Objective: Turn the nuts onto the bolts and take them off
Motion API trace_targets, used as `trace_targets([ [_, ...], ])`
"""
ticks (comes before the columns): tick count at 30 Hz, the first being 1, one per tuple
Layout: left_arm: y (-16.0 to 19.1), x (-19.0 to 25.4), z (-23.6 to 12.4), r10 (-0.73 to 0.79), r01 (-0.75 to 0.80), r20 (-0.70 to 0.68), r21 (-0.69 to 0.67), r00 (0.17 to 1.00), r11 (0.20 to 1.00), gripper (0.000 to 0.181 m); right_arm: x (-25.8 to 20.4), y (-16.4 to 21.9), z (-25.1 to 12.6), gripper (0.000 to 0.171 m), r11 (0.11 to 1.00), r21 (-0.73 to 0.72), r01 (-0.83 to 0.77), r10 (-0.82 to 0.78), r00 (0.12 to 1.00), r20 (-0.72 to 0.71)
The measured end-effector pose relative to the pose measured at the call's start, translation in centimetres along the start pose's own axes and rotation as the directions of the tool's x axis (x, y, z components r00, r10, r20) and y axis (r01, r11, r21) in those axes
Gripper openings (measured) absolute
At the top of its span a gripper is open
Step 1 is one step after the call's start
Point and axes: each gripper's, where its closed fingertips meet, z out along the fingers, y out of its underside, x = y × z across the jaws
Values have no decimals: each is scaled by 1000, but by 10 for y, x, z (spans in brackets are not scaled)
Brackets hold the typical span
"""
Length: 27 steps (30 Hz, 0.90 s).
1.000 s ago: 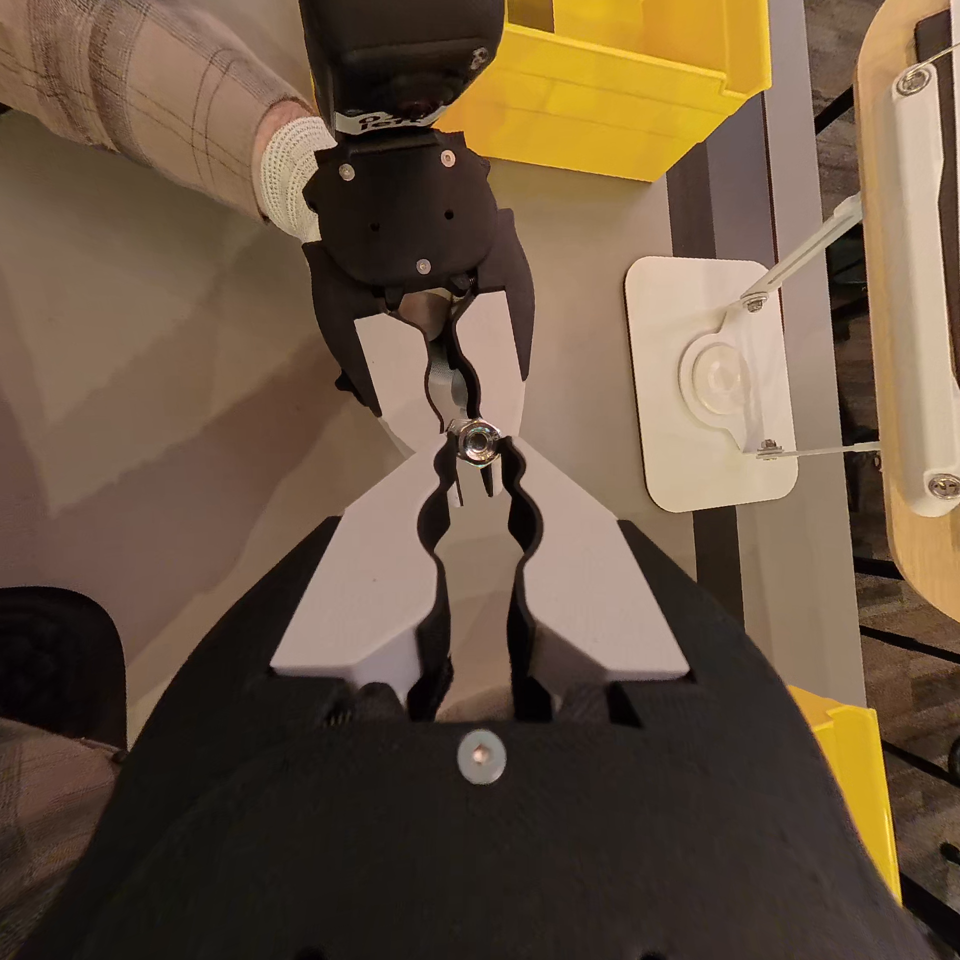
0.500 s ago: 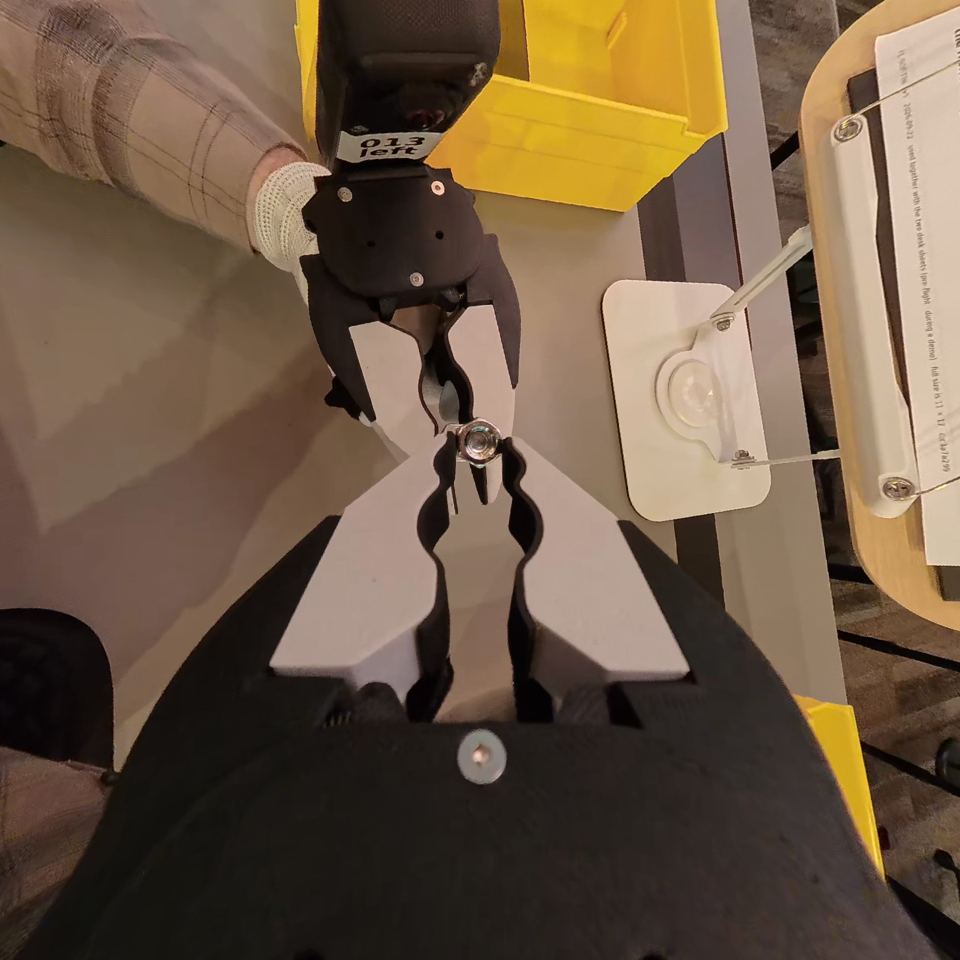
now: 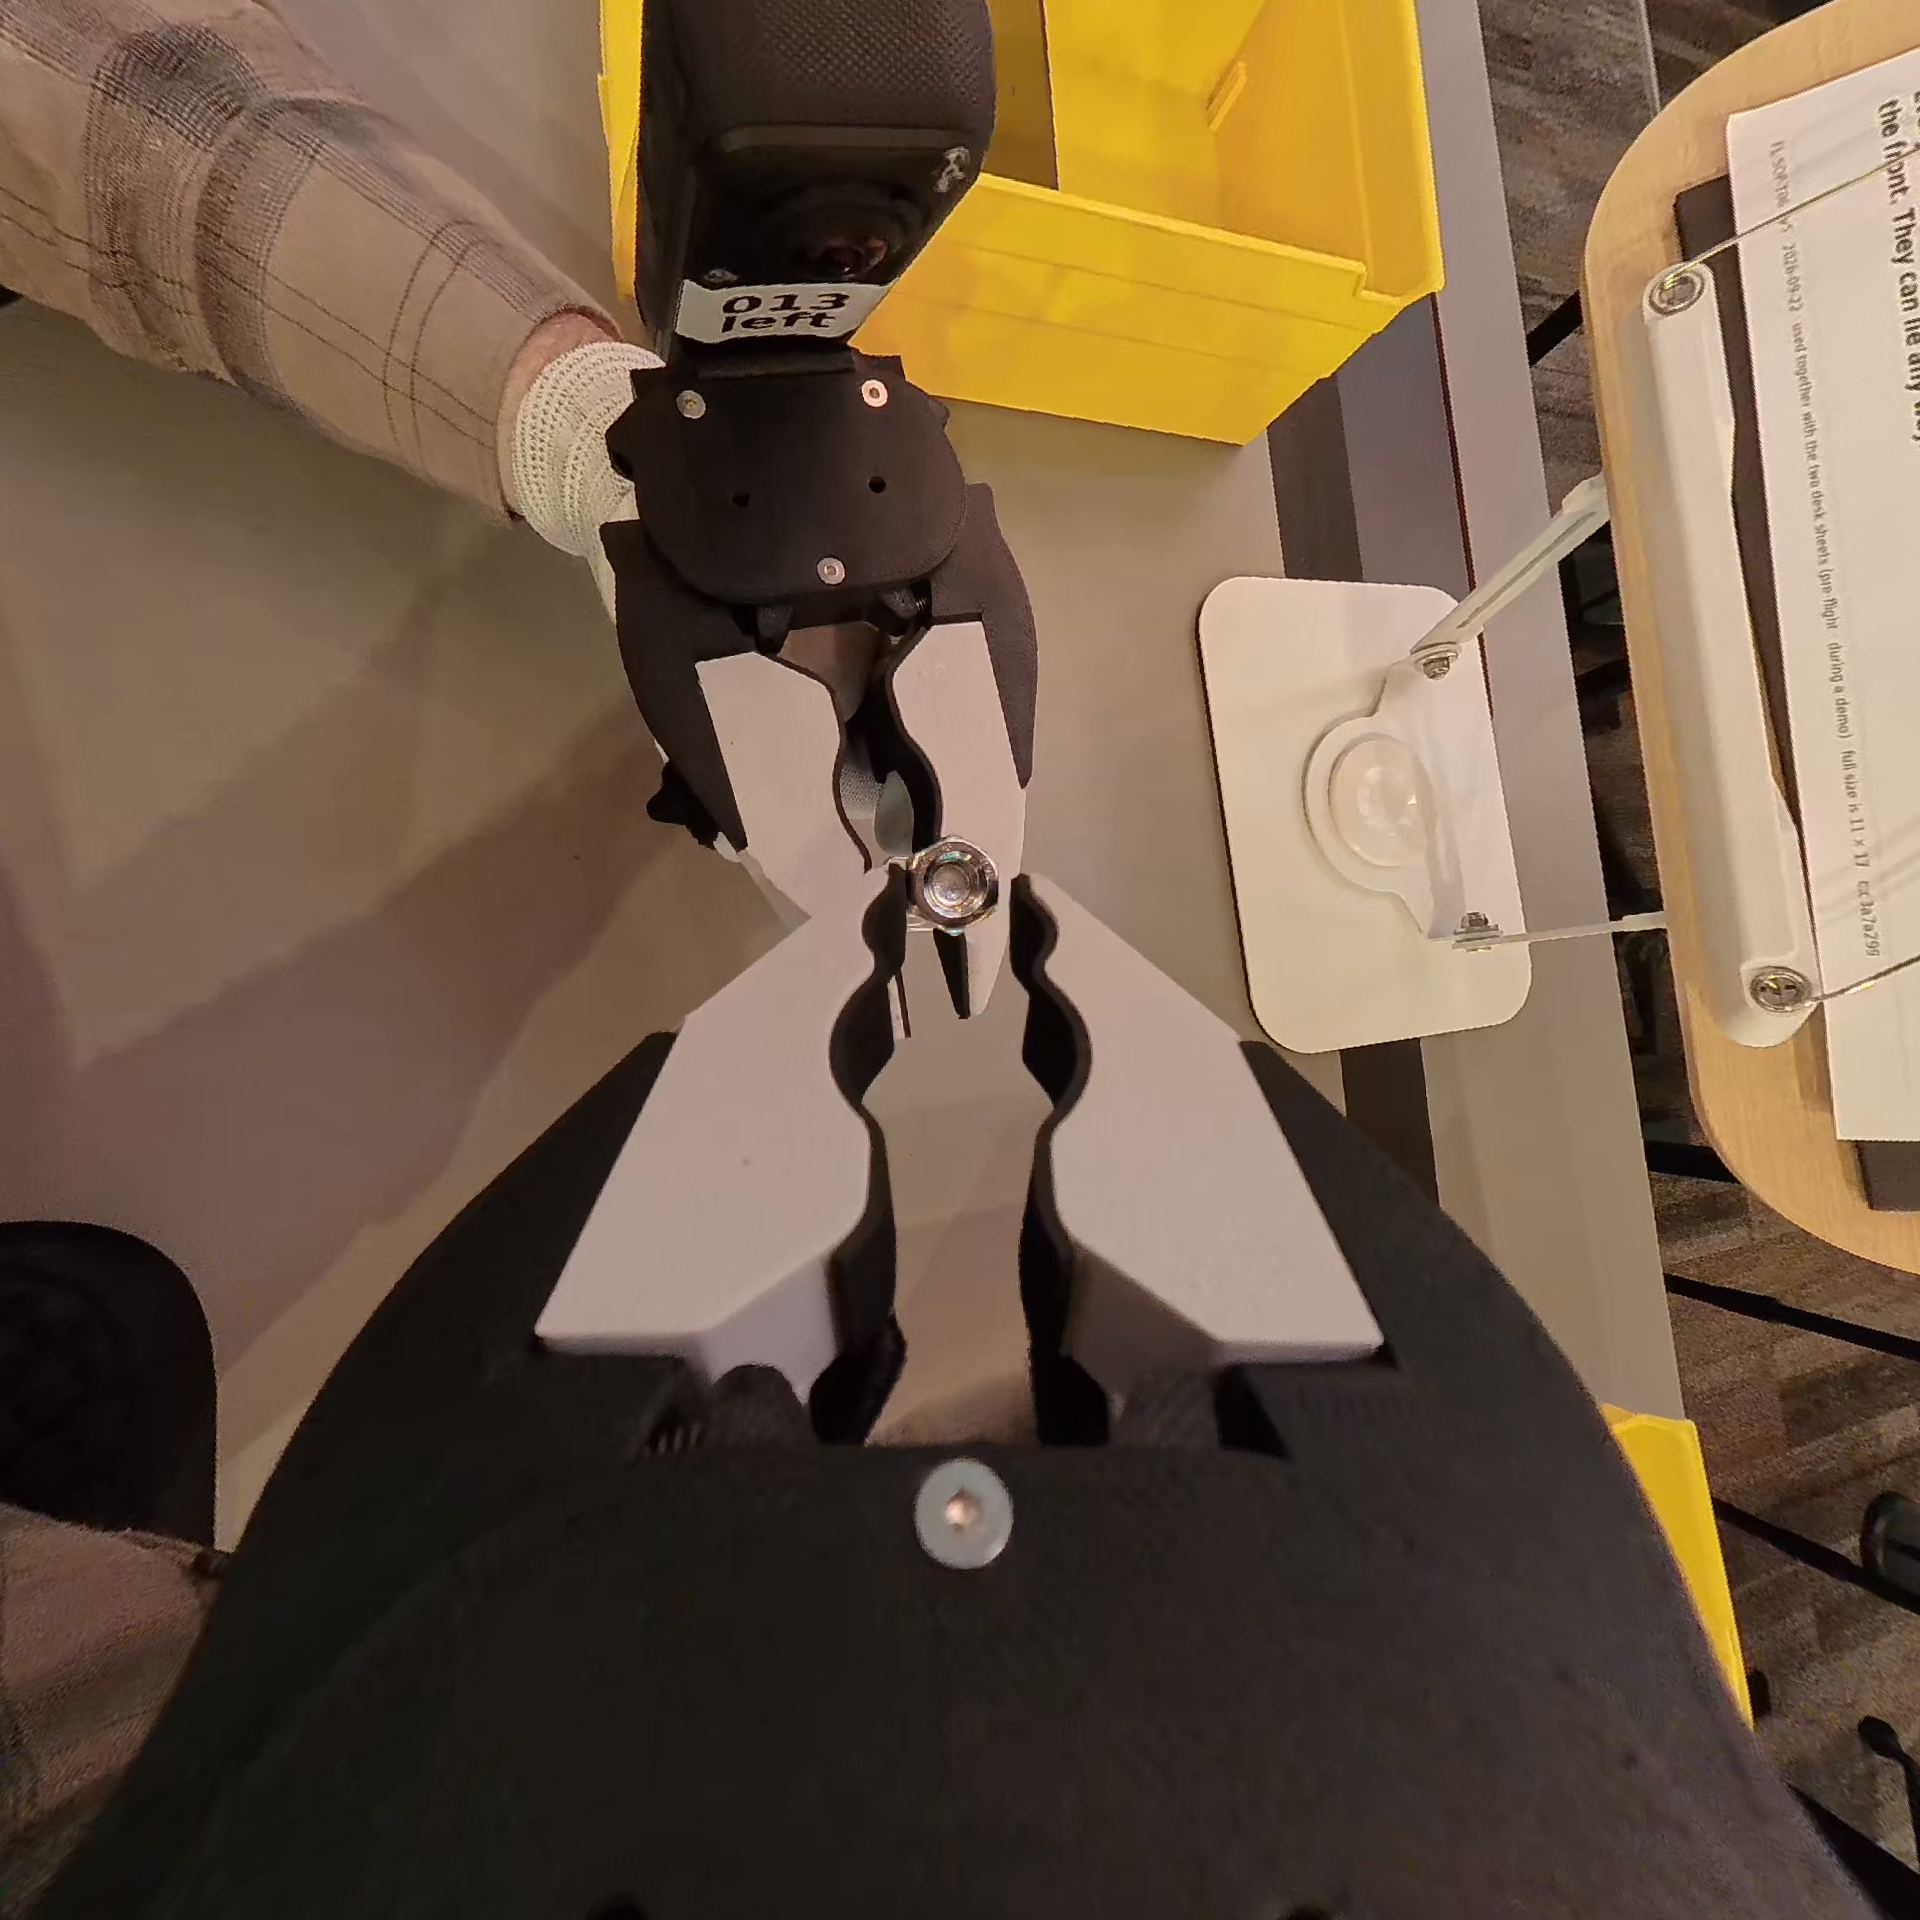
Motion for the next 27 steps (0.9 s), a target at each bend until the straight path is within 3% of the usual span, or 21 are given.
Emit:
trace_targets([
  [1,0,0,0,0,0,-1,-1,1000,1000,14,0,0,0,18,1000,1,0,0,1000,0],
  [18,-2,1,0,-7,7,-9,7,1000,1000,14,1,-5,-7,30,999,47,9,-8,1000,-14],
  [22,-13,-8,-8,-54,54,8,51,999,997,14,10,-19,-22,39,979,203,-11,18,999,-31],
  [27,-26,-32,-25,-99,93,81,78,992,993,14,25,-44,-27,59,874,469,-123,102,992,70],
])
